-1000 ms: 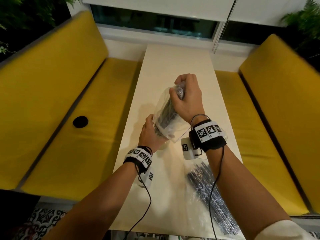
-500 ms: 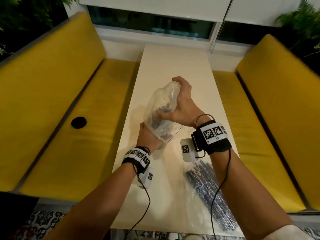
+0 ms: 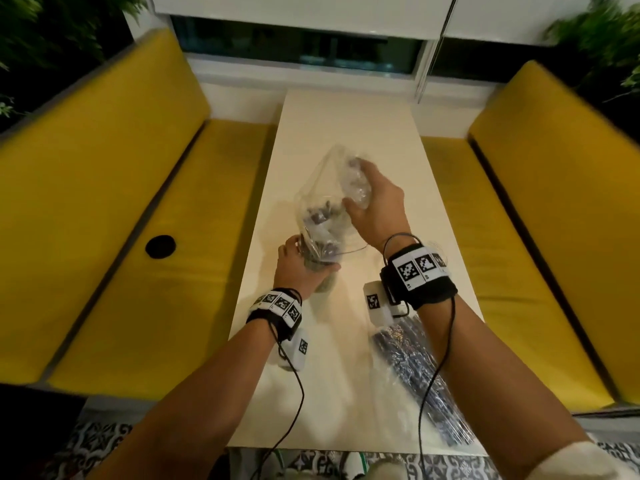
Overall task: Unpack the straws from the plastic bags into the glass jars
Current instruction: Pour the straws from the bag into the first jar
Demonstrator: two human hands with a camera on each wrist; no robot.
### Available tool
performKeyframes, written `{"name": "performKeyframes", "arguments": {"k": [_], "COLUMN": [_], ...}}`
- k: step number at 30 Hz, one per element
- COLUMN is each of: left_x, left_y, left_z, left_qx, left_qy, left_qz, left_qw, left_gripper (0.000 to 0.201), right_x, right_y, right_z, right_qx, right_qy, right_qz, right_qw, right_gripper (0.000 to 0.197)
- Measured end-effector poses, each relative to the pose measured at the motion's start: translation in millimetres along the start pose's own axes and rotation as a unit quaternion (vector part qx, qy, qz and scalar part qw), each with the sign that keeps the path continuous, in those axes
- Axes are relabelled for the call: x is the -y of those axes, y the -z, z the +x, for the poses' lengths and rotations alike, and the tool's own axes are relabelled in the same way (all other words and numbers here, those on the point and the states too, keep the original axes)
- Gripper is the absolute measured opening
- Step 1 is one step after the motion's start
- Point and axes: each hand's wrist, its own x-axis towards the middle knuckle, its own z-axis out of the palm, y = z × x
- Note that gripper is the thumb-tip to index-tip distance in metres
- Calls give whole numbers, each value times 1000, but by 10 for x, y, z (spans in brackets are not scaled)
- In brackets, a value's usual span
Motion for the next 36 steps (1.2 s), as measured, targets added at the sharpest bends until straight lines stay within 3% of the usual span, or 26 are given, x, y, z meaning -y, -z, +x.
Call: {"name": "performKeyframes", "arguments": {"k": [2,4,6,8,10,12,13,16,19,22,26,28,30,34,36], "left_x": [6,23,38,-18,-140,-258,-313,-381,-264,20,390,468,554,719,735], "left_y": [65,154,256,394,557,717,791,909,796,651,519,453,397,313,274], "left_z": [-20,-84,-153,-250,-380,-529,-622,-838,-966,-943,-816,-814,-817,-779,-809], "left_qx": [26,45,7,-84,-163,-178,-166,-62,34,-4,-40,-35,-20,46,75], "left_qy": [2,-8,-32,-70,-110,-140,-155,-171,-141,-54,61,107,140,162,123], "left_qz": [6,13,-11,-54,-112,-204,-256,-349,-348,-355,-323,-316,-303,-217,-78], "left_qw": [1000,999,999,992,974,952,940,919,926,933,944,942,942,961,987], "left_gripper": [132,133,106,73,42,15,14,36,22,11,14,25,35,19,29], "right_x": [28,117,230,365,499,590,616,621,550,410,176,83,-24,-349,-503], "right_y": [85,224,349,434,458,394,323,-23,-364,-558,-695,-761,-845,-1058,-1149], "right_z": [-28,-72,-143,-254,-405,-588,-692,-1013,-1311,-1562,-1777,-1883,-1992,-2200,-2294], "right_qx": [-23,-98,-155,-186,-185,-161,-140,-78,-3,114,73,77,88,140,153], "right_qy": [-2,4,19,32,48,59,59,53,45,-1,42,36,41,44,-6], "right_qz": [2,46,92,126,163,187,189,171,171,146,1,13,-1,-120,-143], "right_qw": [1000,994,983,974,968,967,970,981,984,983,996,996,995,982,978], "right_gripper": [60,56,53,51,48,45,44,39,35,53,39,45,37,28,30]}}
